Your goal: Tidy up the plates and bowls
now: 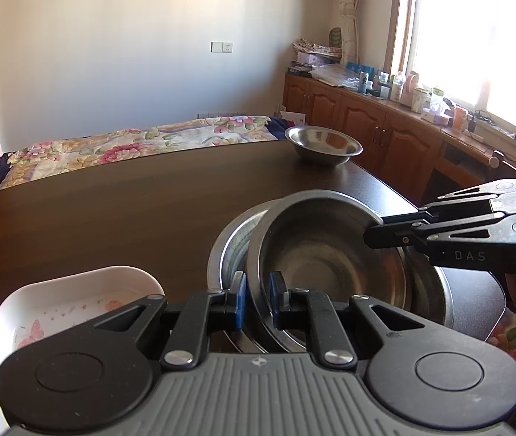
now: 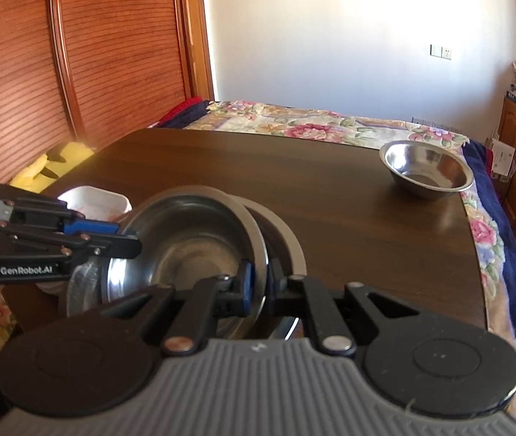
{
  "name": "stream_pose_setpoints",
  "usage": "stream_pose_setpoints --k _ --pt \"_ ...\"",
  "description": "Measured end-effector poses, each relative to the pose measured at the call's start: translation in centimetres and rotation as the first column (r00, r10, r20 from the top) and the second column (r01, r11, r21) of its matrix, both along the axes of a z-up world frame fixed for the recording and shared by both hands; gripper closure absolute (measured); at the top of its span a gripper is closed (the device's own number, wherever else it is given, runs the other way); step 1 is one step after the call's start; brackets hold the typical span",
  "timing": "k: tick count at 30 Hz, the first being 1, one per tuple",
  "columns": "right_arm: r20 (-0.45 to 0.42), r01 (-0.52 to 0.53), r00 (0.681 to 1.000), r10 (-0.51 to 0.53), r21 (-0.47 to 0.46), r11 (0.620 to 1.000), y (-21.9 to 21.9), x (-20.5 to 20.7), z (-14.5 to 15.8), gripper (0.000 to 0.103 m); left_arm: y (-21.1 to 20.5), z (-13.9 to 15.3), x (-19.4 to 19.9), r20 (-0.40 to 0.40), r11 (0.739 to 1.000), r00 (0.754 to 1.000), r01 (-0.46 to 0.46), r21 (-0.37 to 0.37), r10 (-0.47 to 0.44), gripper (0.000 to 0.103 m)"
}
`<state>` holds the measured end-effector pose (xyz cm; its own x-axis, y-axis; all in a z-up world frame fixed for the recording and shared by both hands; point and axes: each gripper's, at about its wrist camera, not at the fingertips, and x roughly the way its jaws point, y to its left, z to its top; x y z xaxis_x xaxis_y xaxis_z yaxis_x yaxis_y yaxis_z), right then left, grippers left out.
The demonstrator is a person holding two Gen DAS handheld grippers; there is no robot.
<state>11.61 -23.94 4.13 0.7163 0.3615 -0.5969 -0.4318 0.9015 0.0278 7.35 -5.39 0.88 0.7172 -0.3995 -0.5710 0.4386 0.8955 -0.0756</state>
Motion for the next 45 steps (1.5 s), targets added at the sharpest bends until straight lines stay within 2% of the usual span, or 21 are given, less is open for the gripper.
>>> stream_pose_setpoints --k 12,22,38,45 --pt "0.004 -0.003 1.0 0.003 -0.054 0.999 0.8 0.4 -0.3 0.091 0.7 1.2 -0.5 0.039 0.999 0.999 -0.016 -0.029 0.018 0.086" --pt "0.003 -0.008 1.0 0.008 -0.081 0.997 1.4 0.5 -0.5 0.09 0.1 1.3 -0.1 0.039 0.999 0.999 -0.013 -0.031 0.014 0.086" --pt "0.071 0.017 0.997 -0.018 0.008 1.0 0.0 0.0 1.2 0.089 0.1 1.7 -0.4 0.061 1.0 0.998 -0.015 -0.024 0.016 0.086" --pt "0.118 0.054 0.991 -0.061 0.061 0.997 -1.5 0.2 2.2 0.089 -0.3 2.4 0.4 0.072 1.0 0.997 -0.005 -0.02 0.007 0.086"
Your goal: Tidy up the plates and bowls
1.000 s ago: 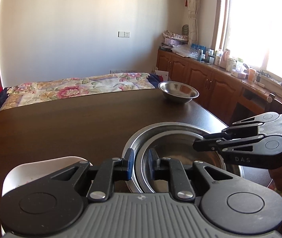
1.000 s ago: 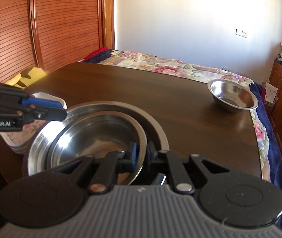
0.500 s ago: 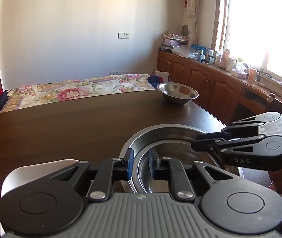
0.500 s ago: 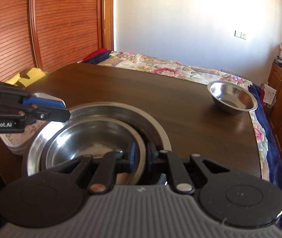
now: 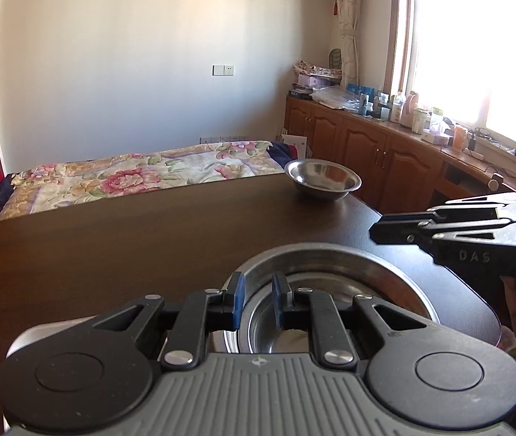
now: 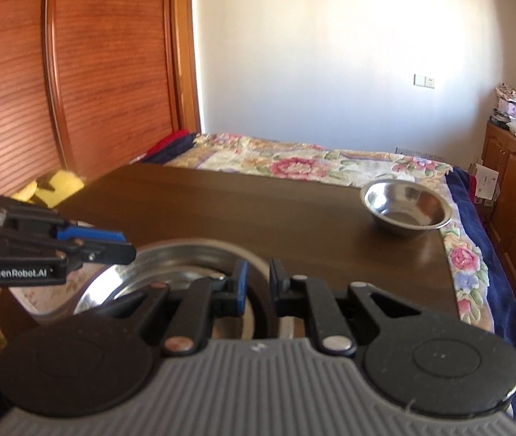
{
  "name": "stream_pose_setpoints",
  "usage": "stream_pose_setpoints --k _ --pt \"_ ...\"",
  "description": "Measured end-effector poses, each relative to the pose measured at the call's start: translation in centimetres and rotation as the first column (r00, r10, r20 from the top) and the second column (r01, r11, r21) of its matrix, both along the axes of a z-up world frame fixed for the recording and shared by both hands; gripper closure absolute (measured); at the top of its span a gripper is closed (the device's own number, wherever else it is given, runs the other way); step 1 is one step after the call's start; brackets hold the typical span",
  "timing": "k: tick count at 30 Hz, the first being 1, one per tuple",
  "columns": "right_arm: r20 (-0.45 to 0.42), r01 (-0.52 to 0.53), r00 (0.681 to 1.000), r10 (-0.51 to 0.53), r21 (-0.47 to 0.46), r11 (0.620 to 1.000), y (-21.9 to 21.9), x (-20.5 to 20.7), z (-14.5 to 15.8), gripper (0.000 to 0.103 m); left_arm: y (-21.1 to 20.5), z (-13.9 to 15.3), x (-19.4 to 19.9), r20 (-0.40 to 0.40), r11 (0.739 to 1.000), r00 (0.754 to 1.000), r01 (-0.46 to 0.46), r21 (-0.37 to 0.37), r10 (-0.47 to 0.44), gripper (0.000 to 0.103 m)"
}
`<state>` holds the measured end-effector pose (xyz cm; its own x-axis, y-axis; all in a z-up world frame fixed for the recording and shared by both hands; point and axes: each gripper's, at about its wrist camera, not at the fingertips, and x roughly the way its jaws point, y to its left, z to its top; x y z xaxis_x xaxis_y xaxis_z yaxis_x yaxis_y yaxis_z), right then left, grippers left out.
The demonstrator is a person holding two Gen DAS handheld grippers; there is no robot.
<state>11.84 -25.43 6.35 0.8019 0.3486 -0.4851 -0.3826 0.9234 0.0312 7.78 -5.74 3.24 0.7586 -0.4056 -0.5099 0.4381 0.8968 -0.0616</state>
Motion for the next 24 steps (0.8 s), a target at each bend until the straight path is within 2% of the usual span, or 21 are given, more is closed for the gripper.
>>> stream_pose_setpoints --k 7,10,15,17,21,23,24 --pt "0.065 0.067 0.995 -0.071 0.062 0.996 -3.1 1.2 0.7 0.089 -1.6 1.5 2.6 0.022 1.0 1.0 0.019 0.007 -0.02 0.083" --pt "0.077 0.086 0.993 -0.092 0.083 0.993 -4.3 2.1 0.6 0.089 -2.4 2.3 3.8 0.036 1.0 0.999 0.025 0.016 -0.025 0.068" --pt "0.092 0.107 0.989 -0.115 0.09 0.99 -6.0 4.0 0.3 0.089 -3.8 3.3 6.1 0.05 0.998 0.998 0.045 0.039 -0.047 0.057" --pt "0.094 0.118 0.987 -0.127 0.095 0.988 -6.6 4.6 0.0 0.089 -4.4 3.6 6.8 0.053 0.998 0.997 0.053 0.047 -0.055 0.048" --pt "0.09 0.132 0.986 -0.142 0.109 0.985 -7.6 6.0 -0.6 0.08 -5.5 4.0 8.2 0.064 0.996 0.996 0.062 0.058 -0.066 0.036" --pt "0.091 0.137 0.985 -0.148 0.114 0.984 -8.0 6.6 -0.7 0.078 -5.8 4.1 8.9 0.071 0.996 0.995 0.065 0.057 -0.069 0.024" --pt "0.094 0.139 0.984 -0.15 0.113 0.984 -8.1 6.9 -0.7 0.076 -6.0 4.1 9.2 0.075 0.996 0.995 0.063 0.056 -0.067 0.021"
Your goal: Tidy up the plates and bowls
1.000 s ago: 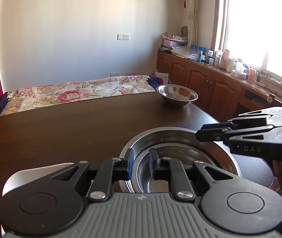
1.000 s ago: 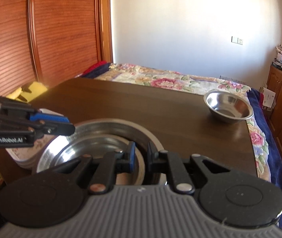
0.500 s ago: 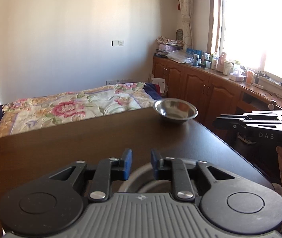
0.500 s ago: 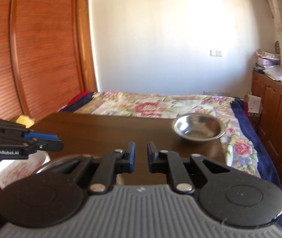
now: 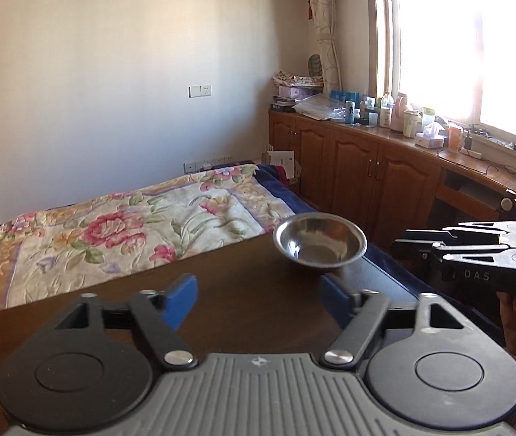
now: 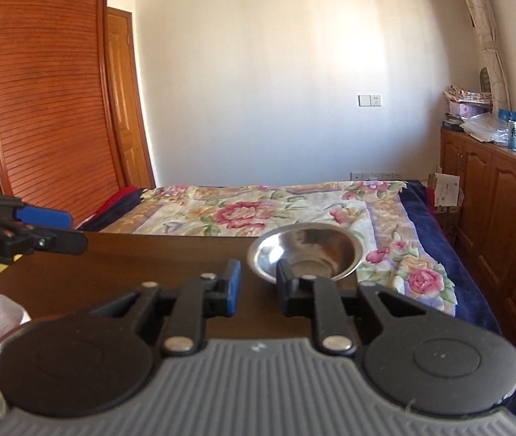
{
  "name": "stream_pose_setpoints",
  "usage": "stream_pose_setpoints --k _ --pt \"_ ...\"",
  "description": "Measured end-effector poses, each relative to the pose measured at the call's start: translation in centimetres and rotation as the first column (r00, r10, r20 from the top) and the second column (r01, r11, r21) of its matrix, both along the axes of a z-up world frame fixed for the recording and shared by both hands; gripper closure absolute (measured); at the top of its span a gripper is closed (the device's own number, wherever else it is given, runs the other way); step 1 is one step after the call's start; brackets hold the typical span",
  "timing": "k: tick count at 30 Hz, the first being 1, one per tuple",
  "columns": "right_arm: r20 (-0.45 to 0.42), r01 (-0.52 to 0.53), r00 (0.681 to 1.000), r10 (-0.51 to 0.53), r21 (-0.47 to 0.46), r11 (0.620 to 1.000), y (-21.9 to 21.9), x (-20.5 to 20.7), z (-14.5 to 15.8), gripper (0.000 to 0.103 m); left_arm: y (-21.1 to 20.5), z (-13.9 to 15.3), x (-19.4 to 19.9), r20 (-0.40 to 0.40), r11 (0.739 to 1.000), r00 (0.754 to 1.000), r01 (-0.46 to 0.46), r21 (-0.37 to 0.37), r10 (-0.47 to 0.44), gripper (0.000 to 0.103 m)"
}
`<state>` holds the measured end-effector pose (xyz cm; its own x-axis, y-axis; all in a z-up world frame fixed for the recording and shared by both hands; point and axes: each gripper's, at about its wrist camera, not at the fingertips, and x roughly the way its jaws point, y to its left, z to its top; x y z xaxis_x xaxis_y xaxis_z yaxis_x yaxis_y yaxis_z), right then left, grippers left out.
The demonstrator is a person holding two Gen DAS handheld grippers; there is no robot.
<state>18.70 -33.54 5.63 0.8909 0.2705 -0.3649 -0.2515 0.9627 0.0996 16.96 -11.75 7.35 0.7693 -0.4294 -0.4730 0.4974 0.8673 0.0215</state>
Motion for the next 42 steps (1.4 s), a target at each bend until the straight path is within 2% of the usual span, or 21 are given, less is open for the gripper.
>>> stream_pose_setpoints --k 1,4,7,12,14,17,19,24,28,37,40,42 --pt "0.005 0.002 1.0 -0.002 0.001 1.0 -0.1 0.2 0.0 0.072 -0.2 0.0 0.3 0.003 1.0 1.0 -0.002 0.0 0.002 0.017" --pt "0.016 0.011 1.0 -0.011 0.005 1.0 -0.5 0.7 -0.1 0.061 -0.9 0.0 1.3 0.004 1.0 1.0 0.005 0.002 -0.005 0.014" --pt "0.031 0.025 0.999 -0.025 -0.003 1.0 -0.7 1.1 -0.1 0.055 -1.7 0.0 2.4 0.004 1.0 1.0 0.012 0.006 -0.012 0.014" --pt "0.053 0.043 0.998 -0.043 -0.005 0.999 -1.5 2.0 -0.4 0.036 -3.1 -0.1 4.0 0.004 0.999 0.999 0.035 0.016 -0.035 0.013" --pt "0.056 0.056 0.997 -0.056 -0.002 0.998 -1.8 2.5 -0.5 0.019 -3.8 -0.1 4.6 0.004 0.998 0.999 0.05 0.022 -0.051 0.012" --pt "0.07 0.081 0.994 -0.08 -0.014 0.997 -2.2 2.8 -0.8 0.003 -4.8 -0.2 5.6 -0.003 0.997 0.998 0.068 0.028 -0.068 0.012" --pt "0.069 0.103 0.992 -0.101 -0.019 0.994 -2.6 3.2 -0.9 0.0 -5.5 -0.3 6.3 -0.008 0.996 0.997 0.078 0.037 -0.077 0.012" --pt "0.041 0.121 0.992 -0.12 -0.013 0.993 -3.6 4.7 -1.3 0.0 -6.9 -1.0 7.9 -0.012 0.993 0.995 0.103 0.062 -0.103 0.012" --pt "0.025 0.108 0.994 -0.108 -0.021 0.994 -3.8 5.7 -1.6 0.0 -7.6 -1.7 9.5 -0.046 0.99 0.991 0.128 0.064 -0.125 0.013" --pt "-0.03 0.053 0.998 -0.053 0.003 0.999 -3.9 7.3 -2.8 0.001 -9.2 -3.9 13.1 -0.156 0.984 0.976 0.163 0.076 -0.15 0.032" --pt "-0.055 0.045 0.997 -0.044 0.012 0.999 -4.0 7.7 -3.1 0.013 -9.6 -4.5 13.8 -0.18 0.984 0.973 0.16 0.082 -0.143 0.036" --pt "-0.073 0.039 0.997 -0.037 0.027 0.999 -4.1 7.9 -3.3 0.014 -9.8 -5.0 14.3 -0.2 0.985 0.97 0.153 0.082 -0.134 0.039"
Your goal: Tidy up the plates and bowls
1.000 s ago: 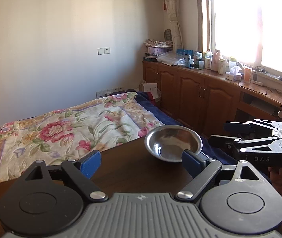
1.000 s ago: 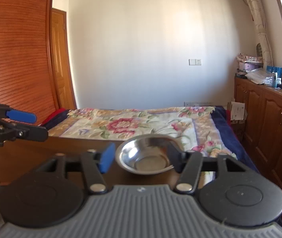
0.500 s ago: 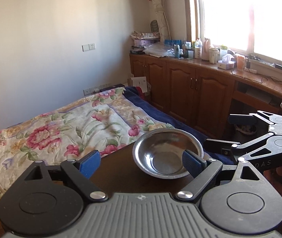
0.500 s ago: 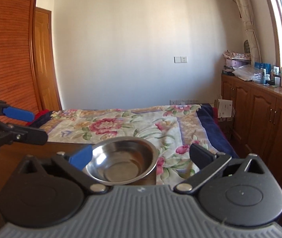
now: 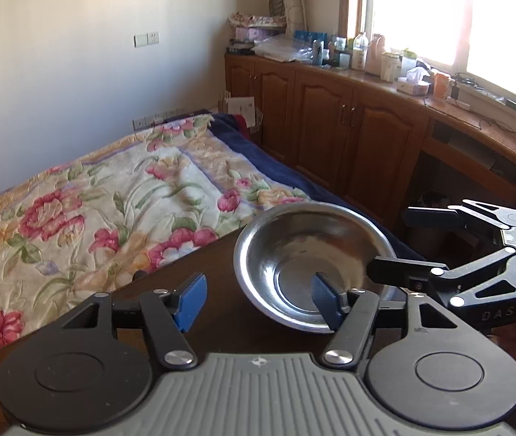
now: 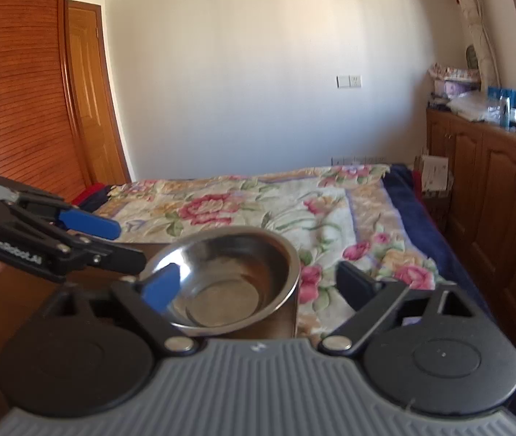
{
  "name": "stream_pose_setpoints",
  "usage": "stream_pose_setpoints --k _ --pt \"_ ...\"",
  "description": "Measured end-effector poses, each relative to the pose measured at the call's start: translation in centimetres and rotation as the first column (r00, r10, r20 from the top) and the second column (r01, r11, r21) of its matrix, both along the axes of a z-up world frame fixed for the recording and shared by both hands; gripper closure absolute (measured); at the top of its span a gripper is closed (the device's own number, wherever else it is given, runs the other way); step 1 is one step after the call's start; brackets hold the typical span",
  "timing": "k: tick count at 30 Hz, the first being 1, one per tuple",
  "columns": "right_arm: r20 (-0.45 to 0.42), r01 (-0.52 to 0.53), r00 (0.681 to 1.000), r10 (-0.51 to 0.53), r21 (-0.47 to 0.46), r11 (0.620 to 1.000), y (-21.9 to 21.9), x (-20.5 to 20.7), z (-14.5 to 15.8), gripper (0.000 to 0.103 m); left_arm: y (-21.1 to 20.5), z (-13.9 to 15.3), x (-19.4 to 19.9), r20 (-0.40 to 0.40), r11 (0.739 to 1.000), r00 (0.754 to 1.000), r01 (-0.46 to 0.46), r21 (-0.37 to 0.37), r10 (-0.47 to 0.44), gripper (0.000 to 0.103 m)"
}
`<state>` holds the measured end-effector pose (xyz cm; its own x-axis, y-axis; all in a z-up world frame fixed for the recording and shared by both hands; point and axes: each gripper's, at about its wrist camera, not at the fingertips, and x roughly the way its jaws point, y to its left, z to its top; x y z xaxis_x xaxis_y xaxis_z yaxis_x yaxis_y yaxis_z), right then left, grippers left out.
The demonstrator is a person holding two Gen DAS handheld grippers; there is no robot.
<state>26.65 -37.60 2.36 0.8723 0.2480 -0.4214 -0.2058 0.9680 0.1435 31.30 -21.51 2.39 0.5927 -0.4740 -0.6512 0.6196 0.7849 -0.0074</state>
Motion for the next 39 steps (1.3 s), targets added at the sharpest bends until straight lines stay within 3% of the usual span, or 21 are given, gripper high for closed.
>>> stream_pose_setpoints --k 11,21,24,29,39 --pt "-0.074 -0.037 0.996 0.042 0.059 0.998 -0.3 0.9 -0.9 0.032 -0.7 -1.5 1.9 -0.07 1.0 0.998 -0.01 0.016 0.011 0.054" --pt "-0.073 -0.057 0.996 0.06 0.051 0.997 0.1 1.0 -0.9 0.038 -1.4 -2.2 2.5 -0.09 1.0 0.996 0.0 0.026 0.002 0.057" --pt "-0.075 -0.058 0.995 0.061 0.039 0.998 0.3 1.3 -0.9 0.046 -1.6 -2.3 2.6 -0.093 1.0 0.996 0.005 0.03 -0.002 0.069" --pt "-0.074 -0.053 0.996 0.055 0.03 0.998 0.3 1.4 -0.9 0.067 -1.0 -1.9 2.4 -0.092 1.0 0.996 -0.02 0.023 0.022 0.078" --pt "-0.067 -0.065 0.995 0.069 0.052 0.997 1.1 0.1 0.8 0.069 1.0 1.2 -0.4 -0.063 1.0 0.998 -0.028 -0.014 0.027 0.078"
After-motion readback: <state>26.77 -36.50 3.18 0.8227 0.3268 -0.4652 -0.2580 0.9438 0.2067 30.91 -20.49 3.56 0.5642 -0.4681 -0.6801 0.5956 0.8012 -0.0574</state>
